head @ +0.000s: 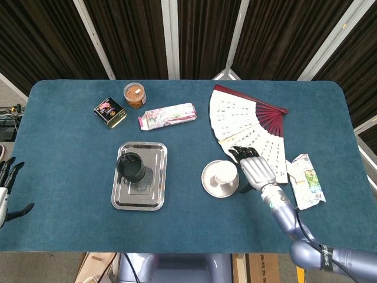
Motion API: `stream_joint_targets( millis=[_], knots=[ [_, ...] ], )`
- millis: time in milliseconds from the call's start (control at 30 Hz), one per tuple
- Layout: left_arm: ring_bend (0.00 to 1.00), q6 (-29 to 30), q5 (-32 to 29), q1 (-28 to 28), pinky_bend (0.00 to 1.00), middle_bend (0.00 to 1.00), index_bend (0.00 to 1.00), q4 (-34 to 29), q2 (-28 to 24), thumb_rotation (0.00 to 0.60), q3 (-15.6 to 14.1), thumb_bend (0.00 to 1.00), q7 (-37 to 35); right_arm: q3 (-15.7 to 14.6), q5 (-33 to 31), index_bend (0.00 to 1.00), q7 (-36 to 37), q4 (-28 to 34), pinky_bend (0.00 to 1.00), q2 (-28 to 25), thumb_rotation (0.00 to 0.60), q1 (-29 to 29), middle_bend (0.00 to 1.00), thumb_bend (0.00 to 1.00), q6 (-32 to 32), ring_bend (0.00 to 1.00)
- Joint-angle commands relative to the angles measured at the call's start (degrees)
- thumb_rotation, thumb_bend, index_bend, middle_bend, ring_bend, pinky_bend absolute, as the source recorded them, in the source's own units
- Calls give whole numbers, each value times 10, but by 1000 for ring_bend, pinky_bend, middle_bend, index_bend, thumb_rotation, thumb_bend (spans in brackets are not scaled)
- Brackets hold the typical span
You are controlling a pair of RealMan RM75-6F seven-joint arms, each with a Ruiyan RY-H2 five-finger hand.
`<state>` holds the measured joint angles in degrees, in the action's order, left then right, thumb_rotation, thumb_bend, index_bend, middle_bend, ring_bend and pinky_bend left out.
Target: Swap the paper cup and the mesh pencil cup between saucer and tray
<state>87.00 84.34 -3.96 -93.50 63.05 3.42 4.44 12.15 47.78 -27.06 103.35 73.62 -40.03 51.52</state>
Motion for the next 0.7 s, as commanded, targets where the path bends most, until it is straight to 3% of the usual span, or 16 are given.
stream_joint_targets(
  millis=[33, 300, 700],
  knots=[
    [0, 1, -1, 0, 86, 0, 109, 0, 0, 600, 1, 117, 0, -2, -9, 51, -6, -6, 0, 13, 600, -11, 27, 47, 6, 45],
    [0, 3, -5, 3, 86, 0, 109, -1, -3, 600, 2, 118, -2, -6, -21, 121, -15, -20, 7, 42, 600, -31, 185, 46, 19, 209],
    [0, 10, -11, 8, 86, 0, 109, -5, -5, 600, 5, 119, -2, -14, 15, 328, -9, -60, 184, 72, 600, -36, 426, 46, 57, 463]
  ],
)
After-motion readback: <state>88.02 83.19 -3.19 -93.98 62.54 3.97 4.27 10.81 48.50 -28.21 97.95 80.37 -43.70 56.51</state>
